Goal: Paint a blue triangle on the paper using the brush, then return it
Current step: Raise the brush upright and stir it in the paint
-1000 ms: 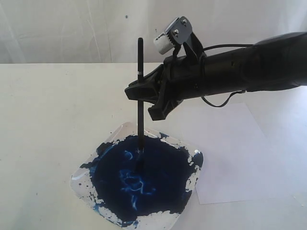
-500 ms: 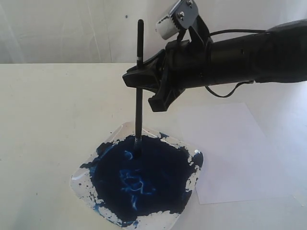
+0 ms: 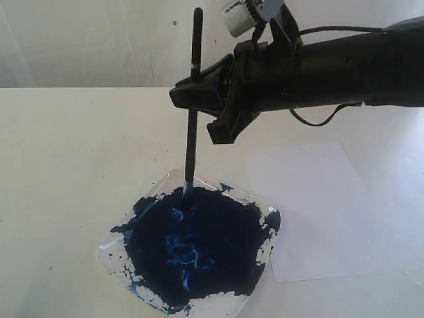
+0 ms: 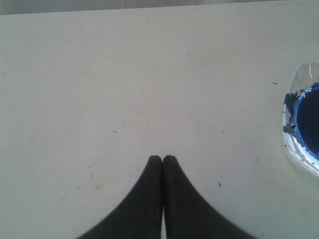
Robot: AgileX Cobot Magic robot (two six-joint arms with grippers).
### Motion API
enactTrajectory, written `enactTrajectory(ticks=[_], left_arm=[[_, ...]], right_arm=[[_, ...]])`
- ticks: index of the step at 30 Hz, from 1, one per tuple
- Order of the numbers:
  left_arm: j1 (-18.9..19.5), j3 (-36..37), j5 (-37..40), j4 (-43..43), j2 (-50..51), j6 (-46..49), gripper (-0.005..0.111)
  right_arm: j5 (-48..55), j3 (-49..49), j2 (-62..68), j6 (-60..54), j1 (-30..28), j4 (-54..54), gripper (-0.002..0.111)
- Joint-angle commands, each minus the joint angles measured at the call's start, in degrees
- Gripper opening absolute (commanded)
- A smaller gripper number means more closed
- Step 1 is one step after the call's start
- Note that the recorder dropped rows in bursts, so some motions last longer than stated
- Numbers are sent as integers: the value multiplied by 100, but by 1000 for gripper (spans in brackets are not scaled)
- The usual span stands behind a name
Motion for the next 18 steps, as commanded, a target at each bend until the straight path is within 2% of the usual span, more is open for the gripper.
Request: enactTrajectory(ticks=[1, 6, 13, 18], left_arm=[[-33, 24, -29, 2, -24, 9, 0], [-33, 24, -29, 2, -24, 9, 0], [-33, 24, -29, 109, -24, 1673, 0], [-33, 24, -29, 109, -24, 1790, 0]], right_arm=[[-17, -38, -446, 28, 5, 44, 0], [-17, -38, -743, 538, 5, 44, 0], [-17, -38, -772, 1036, 5, 22, 0], [-167, -38, -772, 1037, 5, 22, 0]])
